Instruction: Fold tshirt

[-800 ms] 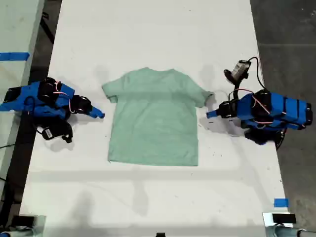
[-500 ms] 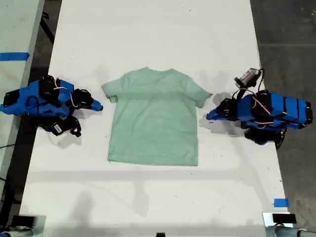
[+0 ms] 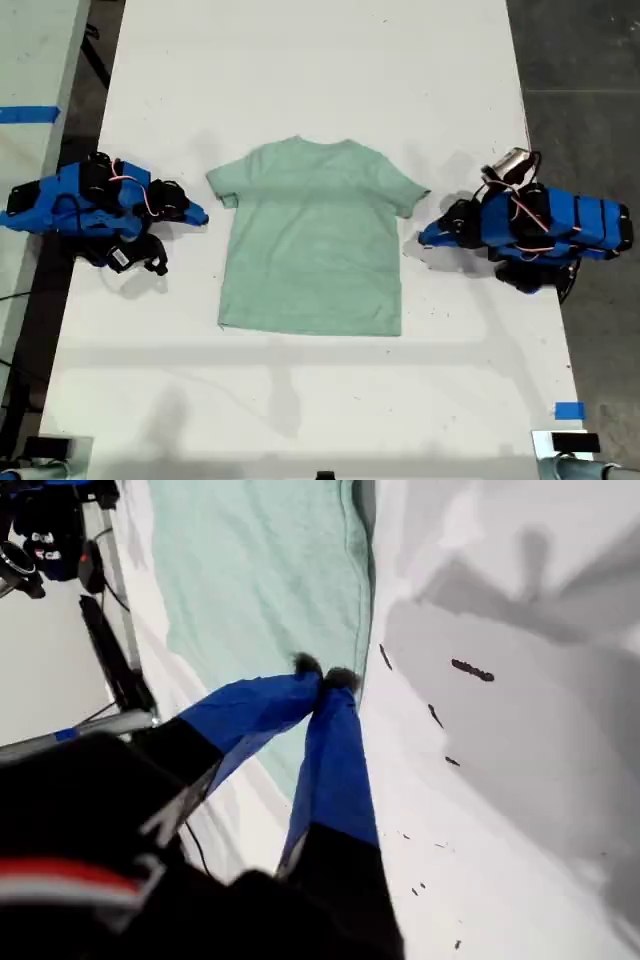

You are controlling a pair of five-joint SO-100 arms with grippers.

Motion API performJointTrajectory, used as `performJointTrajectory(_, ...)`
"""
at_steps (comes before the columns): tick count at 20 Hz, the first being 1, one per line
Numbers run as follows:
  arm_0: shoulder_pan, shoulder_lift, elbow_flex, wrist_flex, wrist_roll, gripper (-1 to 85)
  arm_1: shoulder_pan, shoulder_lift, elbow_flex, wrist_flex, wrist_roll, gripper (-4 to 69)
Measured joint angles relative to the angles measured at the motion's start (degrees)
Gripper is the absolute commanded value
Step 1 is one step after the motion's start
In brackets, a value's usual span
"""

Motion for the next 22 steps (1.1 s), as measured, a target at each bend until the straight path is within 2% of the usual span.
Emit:
performJointTrajectory(2, -1.8, -1.8, -1.8, 0.3, -0.1, 0.0, 0.0, -0.8, -2.2, 0.0, -1.3, 0.8)
performJointTrajectory(5, -3.8, -14.2, -8.1, -2.3, 1.1, 0.0, 1.3, -13.8, -10.9, 0.0, -5.3, -0.3)
performJointTrajectory(9, -8.5, -34.0, -22.0, -3.4, 7.0, 0.0, 8.4, -36.5, -28.4, 2.1, -17.1, -0.3)
performJointTrajectory(16, -20.4, -51.2, -43.8, 4.2, 19.2, 0.0, 23.2, -56.8, -51.5, 10.2, -35.8, -0.3)
performJointTrajectory(22, -27.8, -67.6, -60.4, 10.5, 25.6, 0.0, 30.7, -71.5, -69.0, 16.2, -44.4, -0.4)
